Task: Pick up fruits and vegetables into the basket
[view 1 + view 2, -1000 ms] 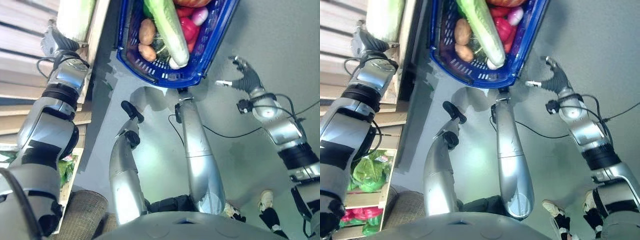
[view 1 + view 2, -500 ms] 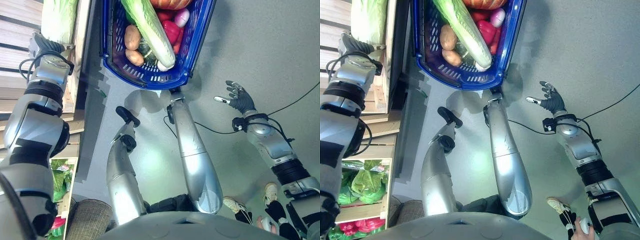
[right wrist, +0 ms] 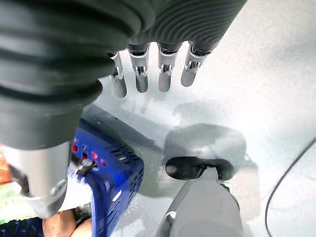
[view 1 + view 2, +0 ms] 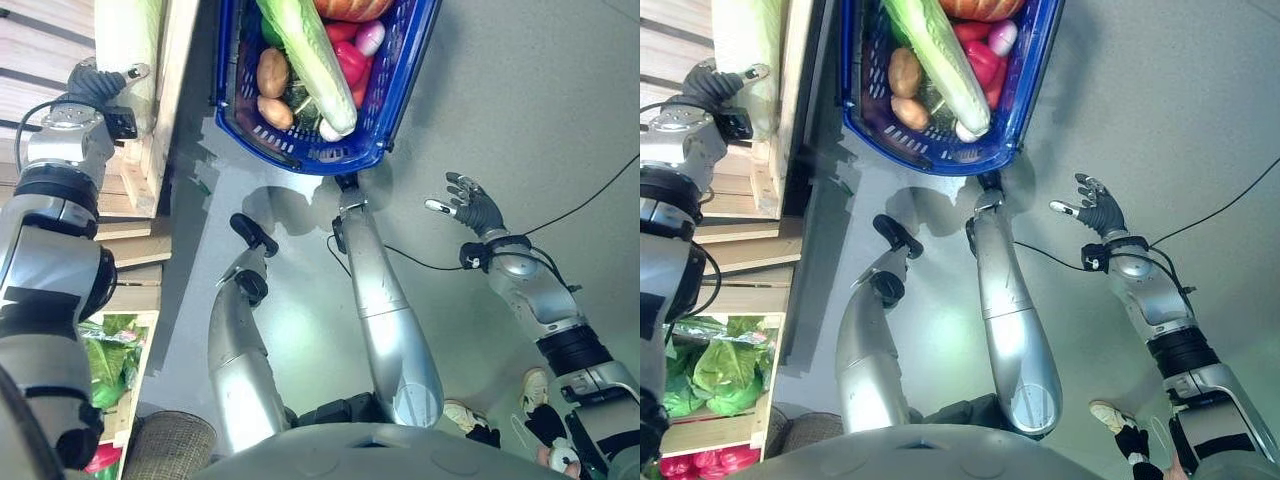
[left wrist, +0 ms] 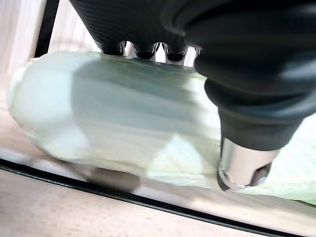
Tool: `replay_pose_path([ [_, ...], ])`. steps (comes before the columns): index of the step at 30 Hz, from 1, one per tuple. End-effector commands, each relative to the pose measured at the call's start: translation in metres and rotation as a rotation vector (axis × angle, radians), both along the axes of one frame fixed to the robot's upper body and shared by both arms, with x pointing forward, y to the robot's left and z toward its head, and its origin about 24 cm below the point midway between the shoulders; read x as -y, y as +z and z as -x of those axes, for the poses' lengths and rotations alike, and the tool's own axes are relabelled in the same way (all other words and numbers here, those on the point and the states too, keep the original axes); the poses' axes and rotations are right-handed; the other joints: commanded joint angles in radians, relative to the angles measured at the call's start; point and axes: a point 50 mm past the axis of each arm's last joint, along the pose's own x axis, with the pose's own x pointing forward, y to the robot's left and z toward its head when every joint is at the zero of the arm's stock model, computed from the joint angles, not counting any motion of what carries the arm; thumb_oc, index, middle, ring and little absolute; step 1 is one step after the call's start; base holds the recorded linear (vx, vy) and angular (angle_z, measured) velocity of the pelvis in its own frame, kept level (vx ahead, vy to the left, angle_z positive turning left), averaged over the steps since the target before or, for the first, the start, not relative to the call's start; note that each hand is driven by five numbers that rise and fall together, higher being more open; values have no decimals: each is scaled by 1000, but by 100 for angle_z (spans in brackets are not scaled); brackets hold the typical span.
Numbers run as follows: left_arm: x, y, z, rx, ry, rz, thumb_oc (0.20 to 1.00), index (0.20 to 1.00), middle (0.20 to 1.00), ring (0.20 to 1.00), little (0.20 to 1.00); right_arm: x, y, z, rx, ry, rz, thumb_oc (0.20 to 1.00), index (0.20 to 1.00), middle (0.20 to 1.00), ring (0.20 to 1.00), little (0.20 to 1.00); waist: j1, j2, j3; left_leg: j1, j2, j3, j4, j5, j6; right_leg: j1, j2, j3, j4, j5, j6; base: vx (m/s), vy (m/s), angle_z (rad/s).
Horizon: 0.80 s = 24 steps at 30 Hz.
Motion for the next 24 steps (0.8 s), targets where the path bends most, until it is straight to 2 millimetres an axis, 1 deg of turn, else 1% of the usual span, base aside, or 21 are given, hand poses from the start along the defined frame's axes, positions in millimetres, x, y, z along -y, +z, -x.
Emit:
replay_pose_path([
  [1, 102, -62, -17, -85, -431, 323, 200, 200, 200, 200, 200, -7, 7, 6, 42, 48, -21, 1000, 1000, 1000, 1000, 1000, -34, -48, 8, 28, 13, 22, 61, -67, -5, 65, 39, -49, -16, -49, -4, -23, 51, -5],
  [4, 96, -71, -13, -114, -392, 267, 200, 200, 200, 200, 200, -3, 12, 9, 67, 45, -9, 1000, 1000, 1000, 1000, 1000, -30, -46, 8, 67, 8, 24, 51, -66, -3, 103, 30, -57, -27, -51, -5, -24, 61, -2],
  [8, 86, -72, -11, -96, -320, 241, 200, 200, 200, 200, 200, -1, 18, 12, 103, 51, 2, 1000, 1000, 1000, 1000, 1000, -26, -44, 8, 110, 4, 28, 34, -62, -2, 144, 18, -64, -39, -53, -6, -18, 62, 3],
  [12, 72, -72, -5, -18, -220, 201, 200, 200, 200, 200, 200, -2, 35, 20, 219, 73, -22, 1000, 1000, 1000, 1000, 1000, -20, -35, 8, 189, -7, 29, 16, -63, 1, 220, 2, -71, -49, -65, -7, 7, 84, 5],
  [14, 65, -71, -1, 40, -166, 184, 200, 200, 200, 200, 200, -6, 47, 24, 318, 102, -27, 1000, 1000, 1000, 1000, 1000, -15, -30, 8, 230, -14, 30, 5, -65, 0, 263, -9, -78, -60, -68, -7, 4, 75, 0],
  [16, 62, -73, 2, 72, -141, 177, 200, 200, 200, 200, 200, -8, 54, 27, 372, 118, -38, 1000, 1000, 1000, 1000, 1000, -11, -26, 8, 261, -18, 28, -3, -66, 0, 293, -15, -83, -69, -71, -7, 1, 53, -1],
  [17, 60, -75, 6, 100, -125, 178, 200, 200, 200, 200, 200, -11, 61, 29, 419, 133, -57, 1000, 1000, 1000, 1000, 1000, -6, -23, 8, 288, -20, 26, -10, -67, 1, 320, -21, -87, -75, -73, -5, -7, 35, 5],
  [18, 60, -77, 7, 109, -122, 180, 200, 200, 200, 200, 200, -12, 64, 30, 440, 140, -61, 1000, 1000, 1000, 1000, 1000, -4, -22, 8, 303, -22, 25, -15, -66, 0, 335, -25, -90, -80, -73, -4, -9, 35, 9],
  [19, 61, -80, 11, 135, -113, 167, 200, 200, 200, 200, 200, -17, 71, 32, 491, 166, -63, 1000, 1000, 1000, 1000, 1000, 6, -17, 8, 335, -24, 23, -24, -65, 1, 370, -33, -98, -92, -74, -3, 0, 15, 12],
  [22, 66, -87, 18, 181, -106, 157, 200, 200, 200, 200, 200, -25, 88, 33, 571, 210, -68, 1000, 1000, 1000, 1000, 1000, 26, -11, 8, 399, -29, 17, -46, -59, -1, 442, -47, -116, -120, -73, 1, 1, 0, 11],
  [24, 70, -90, 23, 212, -115, 132, 200, 200, 200, 200, 200, -32, 100, 31, 616, 244, -78, 1000, 1000, 1000, 1000, 1000, 47, -8, 8, 440, -31, 7, -55, -58, -1, 494, -56, -131, -133, -75, 3, 5, -32, 11],
])
